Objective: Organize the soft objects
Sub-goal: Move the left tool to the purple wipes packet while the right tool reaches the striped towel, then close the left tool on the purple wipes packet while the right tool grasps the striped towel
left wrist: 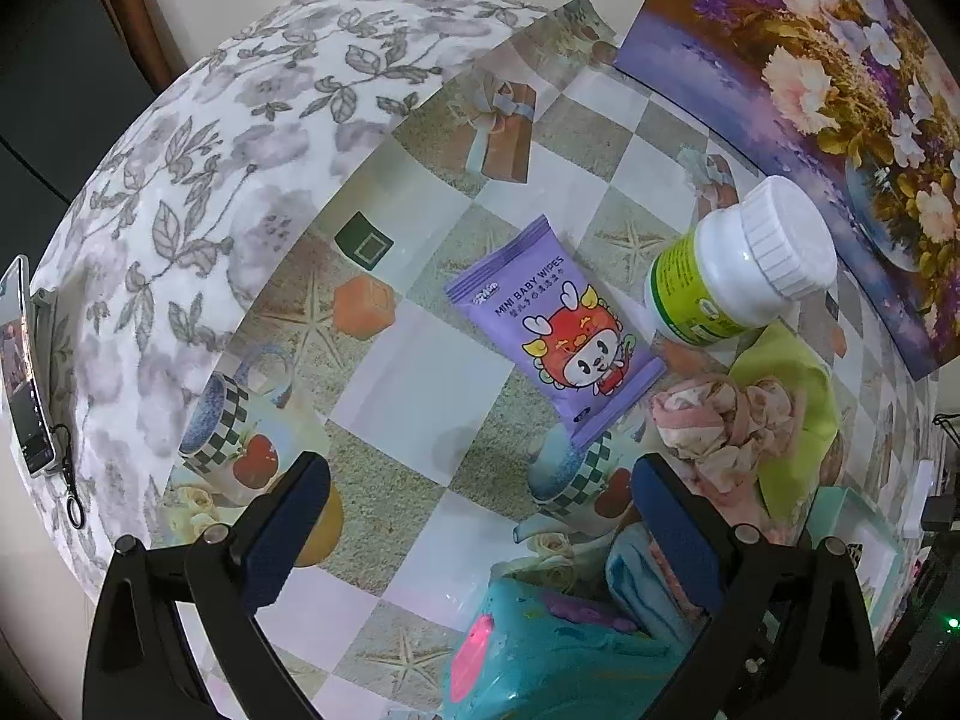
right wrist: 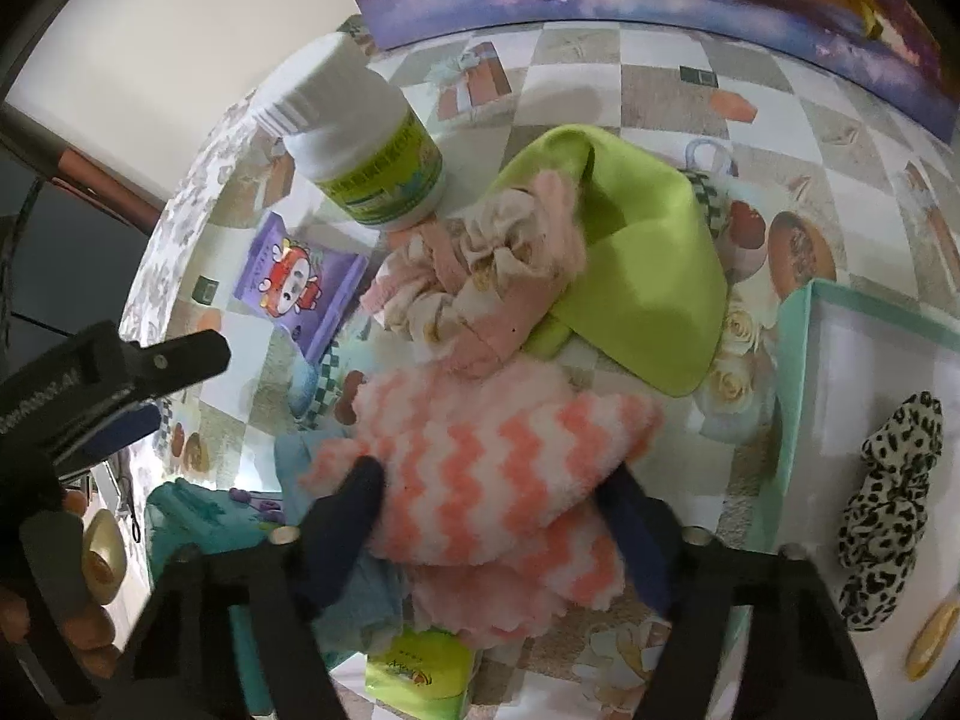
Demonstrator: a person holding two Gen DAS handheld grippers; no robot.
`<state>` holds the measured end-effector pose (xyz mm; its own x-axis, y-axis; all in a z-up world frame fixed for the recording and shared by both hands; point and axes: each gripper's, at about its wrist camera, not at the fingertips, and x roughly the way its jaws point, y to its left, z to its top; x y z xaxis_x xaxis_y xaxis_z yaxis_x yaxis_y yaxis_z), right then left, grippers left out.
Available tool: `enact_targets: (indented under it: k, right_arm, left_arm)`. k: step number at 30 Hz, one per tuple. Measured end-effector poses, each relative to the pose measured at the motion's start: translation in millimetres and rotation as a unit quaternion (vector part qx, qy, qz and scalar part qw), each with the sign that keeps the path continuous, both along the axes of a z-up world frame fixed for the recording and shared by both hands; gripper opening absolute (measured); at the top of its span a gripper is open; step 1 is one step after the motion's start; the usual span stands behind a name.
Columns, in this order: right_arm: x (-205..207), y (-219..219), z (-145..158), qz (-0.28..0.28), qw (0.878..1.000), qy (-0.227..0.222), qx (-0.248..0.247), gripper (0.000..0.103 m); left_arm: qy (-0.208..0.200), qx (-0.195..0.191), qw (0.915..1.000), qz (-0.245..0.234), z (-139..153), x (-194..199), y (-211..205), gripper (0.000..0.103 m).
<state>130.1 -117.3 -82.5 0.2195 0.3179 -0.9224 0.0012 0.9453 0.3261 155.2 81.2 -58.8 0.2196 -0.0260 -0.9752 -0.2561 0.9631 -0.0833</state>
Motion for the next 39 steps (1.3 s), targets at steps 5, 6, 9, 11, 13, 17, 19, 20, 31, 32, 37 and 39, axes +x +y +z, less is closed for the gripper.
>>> enact_targets:
  k: [5, 6, 9, 11, 13, 17, 19, 20, 31, 32, 37, 39]
  right_arm:
    - [-1.3, -4.7, 4.8, -0.005, 1.000, -0.011, 0.000, 0.046]
    - [-1.8, -7.2, 6.4, -0.005, 1.000, -0.014, 0.000, 0.044]
    - [-2.3, -10.1, 11.5, -0.004, 1.000, -0.021, -0.001, 0.036]
    - [-3.1, -14.2, 16.8, -0.004, 1.000, -0.027, -0.002, 0.033]
    - [-2.8, -16.3, 21.9, -0.005, 0.999, -0.035, -0.005, 0.031]
    - [-2.3, -18.4, 28.3, -0.007, 0.999, -0.049, -0.003, 0.027]
    - [-3.2, -21.5, 35.1, -0.008, 0.998, -0.060, -0.006, 0.025]
    - [-3.8, -22.7, 37.8, -0.009, 0.998, -0.064, -0.006, 0.025]
    - [-6.8, -37.4, 72.5, -0.024, 0.993, -0.113, -0.009, 0.021]
    - [-6.8, -38.2, 75.6, -0.025, 0.993, -0.117, -0.010, 0.021]
    - [-8.7, -42.6, 91.0, -0.027, 0.990, -0.137, -0.010, 0.019]
    - [-9.8, -45.8, 97.7, -0.030, 0.989, -0.145, -0.007, 0.019]
  left_arm:
    - [-0.002, -0.003, 1.0000, -0.003, 0.0, 1.0, -1.5, 0.101]
    - [-0.002, -0.003, 1.0000, -0.004, 0.6, 1.4, -0.7, 0.101]
    - [-0.004, -0.005, 1.0000, -0.003, 1.1, 1.5, -0.2, 0.101]
    - [-0.006, -0.006, 1.0000, -0.001, 2.7, 1.0, 0.0, 0.101]
    - [-0.007, -0.007, 0.9999, 0.000, 3.8, 1.5, 0.3, 0.101]
    - [-0.011, -0.010, 0.9999, 0.001, 5.4, 2.1, 1.2, 0.100]
    - [-0.013, -0.013, 0.9998, 0.000, 6.6, 2.2, 0.5, 0.100]
    - [-0.014, -0.014, 0.9998, 0.000, 7.2, 1.9, 0.0, 0.100]
    - [-0.016, -0.036, 0.9991, -0.017, 11.3, 4.5, -9.5, 0.100]
    - [-0.015, -0.037, 0.9990, -0.018, 11.2, 4.8, -9.9, 0.100]
    - [-0.014, -0.039, 0.9991, -0.013, 10.7, 6.0, -7.9, 0.100]
    - [-0.013, -0.039, 0.9991, -0.010, 11.0, 6.6, -6.0, 0.100]
